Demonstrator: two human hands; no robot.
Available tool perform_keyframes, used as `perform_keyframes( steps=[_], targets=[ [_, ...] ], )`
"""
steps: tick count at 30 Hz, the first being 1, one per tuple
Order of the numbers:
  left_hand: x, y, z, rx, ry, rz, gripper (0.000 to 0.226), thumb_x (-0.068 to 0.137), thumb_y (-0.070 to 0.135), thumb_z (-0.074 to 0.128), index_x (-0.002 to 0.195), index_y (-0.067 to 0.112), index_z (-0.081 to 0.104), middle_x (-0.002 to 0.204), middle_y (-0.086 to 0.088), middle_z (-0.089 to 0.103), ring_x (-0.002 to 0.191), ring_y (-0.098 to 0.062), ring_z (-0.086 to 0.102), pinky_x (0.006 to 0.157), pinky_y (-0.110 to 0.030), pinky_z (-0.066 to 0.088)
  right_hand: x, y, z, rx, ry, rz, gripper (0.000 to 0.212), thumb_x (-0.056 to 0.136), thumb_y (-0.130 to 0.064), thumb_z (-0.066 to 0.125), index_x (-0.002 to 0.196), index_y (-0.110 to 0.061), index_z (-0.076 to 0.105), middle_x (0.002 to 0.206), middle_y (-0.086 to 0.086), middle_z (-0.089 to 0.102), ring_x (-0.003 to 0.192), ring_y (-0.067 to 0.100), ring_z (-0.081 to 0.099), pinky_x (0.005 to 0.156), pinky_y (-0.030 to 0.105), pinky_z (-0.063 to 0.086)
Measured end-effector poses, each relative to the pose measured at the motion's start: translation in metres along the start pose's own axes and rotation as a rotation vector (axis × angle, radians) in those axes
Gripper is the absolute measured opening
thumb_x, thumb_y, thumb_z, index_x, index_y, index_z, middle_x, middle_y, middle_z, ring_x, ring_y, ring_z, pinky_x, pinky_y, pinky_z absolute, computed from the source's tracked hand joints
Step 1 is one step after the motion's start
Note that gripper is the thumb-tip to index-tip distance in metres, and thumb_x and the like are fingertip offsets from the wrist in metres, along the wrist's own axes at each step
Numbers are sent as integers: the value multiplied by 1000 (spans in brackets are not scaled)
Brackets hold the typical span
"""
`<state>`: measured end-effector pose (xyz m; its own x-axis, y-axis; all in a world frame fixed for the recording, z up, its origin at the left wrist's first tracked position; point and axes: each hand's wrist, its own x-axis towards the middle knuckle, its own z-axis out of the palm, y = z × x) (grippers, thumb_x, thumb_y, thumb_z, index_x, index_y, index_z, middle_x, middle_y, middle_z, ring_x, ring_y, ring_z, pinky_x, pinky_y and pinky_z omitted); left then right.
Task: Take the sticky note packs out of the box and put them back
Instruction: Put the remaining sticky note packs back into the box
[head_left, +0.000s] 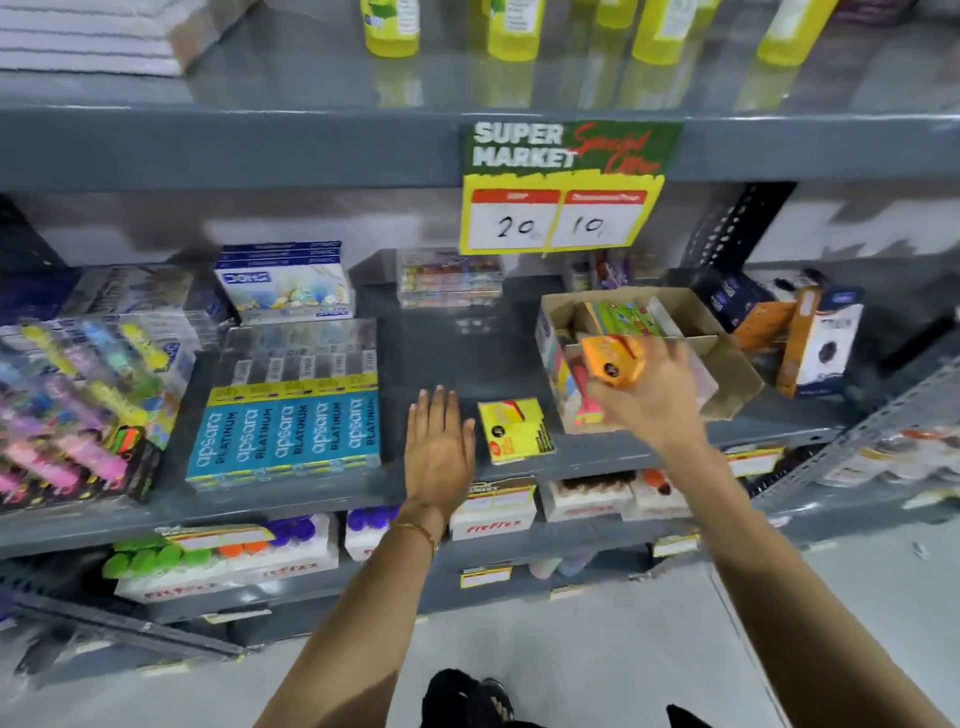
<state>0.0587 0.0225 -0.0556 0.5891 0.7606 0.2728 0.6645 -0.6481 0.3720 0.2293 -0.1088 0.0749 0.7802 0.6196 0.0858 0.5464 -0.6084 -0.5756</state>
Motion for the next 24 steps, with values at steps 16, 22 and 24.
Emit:
perform_keyframes(
  steps=[16,22,24],
  targets=[
    [1,2,12,86,-82,-54,56,96,32,20,123,-3,54,127,-24,55,121,-41,47,104,-52,31,60,88,33,-161,-201,41,56,77,-49,59,118,-11,57,119,15,63,115,36,54,96,43,49],
    [1,3,12,88,-85,-62,57,95,32,20,122,-3,55,127,-24,55,121,-41,47,104,-52,30,39,84,3,-222,-95,-146,40,95,-10,50,134,-7,49,139,17,51,124,35,50,101,40,43],
    [1,2,12,87,-91,-61,57,95,32,19,122,-3,55,127,-24,55,121,-41,46,104,-52,29,39,94,6,-329,-223,-221,49,89,-1,56,137,-13,48,149,13,41,139,31,35,111,42,36]
  ],
)
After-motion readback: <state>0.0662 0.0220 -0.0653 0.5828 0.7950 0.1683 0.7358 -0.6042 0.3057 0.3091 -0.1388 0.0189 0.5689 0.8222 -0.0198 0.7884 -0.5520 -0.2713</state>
